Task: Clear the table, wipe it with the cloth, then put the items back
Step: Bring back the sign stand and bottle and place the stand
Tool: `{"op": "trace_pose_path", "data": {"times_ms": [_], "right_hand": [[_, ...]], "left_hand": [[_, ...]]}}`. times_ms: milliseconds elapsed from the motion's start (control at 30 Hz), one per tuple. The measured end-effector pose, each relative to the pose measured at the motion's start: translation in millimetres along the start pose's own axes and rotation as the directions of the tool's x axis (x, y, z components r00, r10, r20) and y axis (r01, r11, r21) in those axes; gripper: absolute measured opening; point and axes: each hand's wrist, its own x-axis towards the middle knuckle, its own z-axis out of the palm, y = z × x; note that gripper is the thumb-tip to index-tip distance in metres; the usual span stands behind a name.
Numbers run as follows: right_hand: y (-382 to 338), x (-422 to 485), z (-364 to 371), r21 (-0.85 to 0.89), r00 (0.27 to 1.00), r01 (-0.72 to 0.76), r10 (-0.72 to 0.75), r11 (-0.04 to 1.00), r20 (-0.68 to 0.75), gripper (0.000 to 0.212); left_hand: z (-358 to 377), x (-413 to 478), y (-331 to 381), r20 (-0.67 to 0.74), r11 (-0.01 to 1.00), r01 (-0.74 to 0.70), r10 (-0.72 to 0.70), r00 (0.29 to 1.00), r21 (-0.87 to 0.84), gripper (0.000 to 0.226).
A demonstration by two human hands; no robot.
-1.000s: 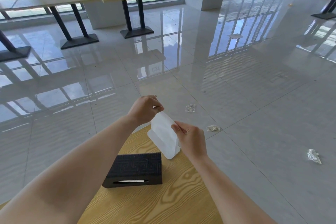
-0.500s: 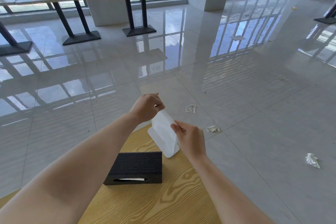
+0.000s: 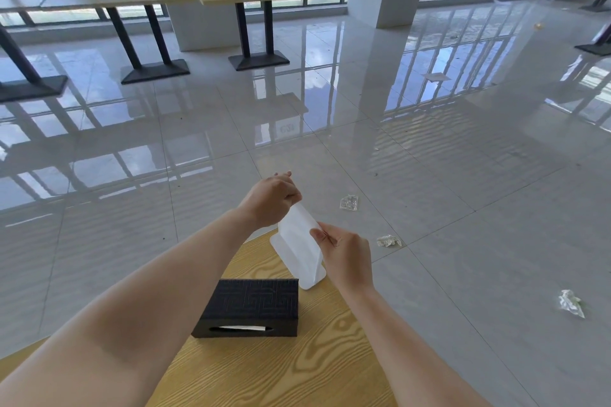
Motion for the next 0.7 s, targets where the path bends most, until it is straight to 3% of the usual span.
{"op": "trace_pose_path", "data": {"times_ms": [267,400,567,700], "right_hand": [[-5,-2,-1,-0.028,1.000,0.000,0.000,1.000,0.000,0.032],[-3,-2,-1,-0.028,1.000,-0.021,0.021,0.999,0.016,0.034],[2,-6,-6,-0.057,0.994,-0.059,0.064,0.997,0.091,0.063],[0,-15,-12,-0.040,0.995,-0.071,0.073,0.997,0.067,0.057]], "left_hand": [[4,-5,2,0.023,0.997,0.011,-0.013,1.000,0.074,0.025],[-4,-20,18,-0.059,0.996,0.017,-0.012,0.998,0.083,0.035],[-20,-66,16,-0.128,0.986,0.101,-0.084,0.988,0.134,0.045],[-29,-120,4,-0.234,0.970,0.202,-0.167,0.958,0.133,0.047]]}}
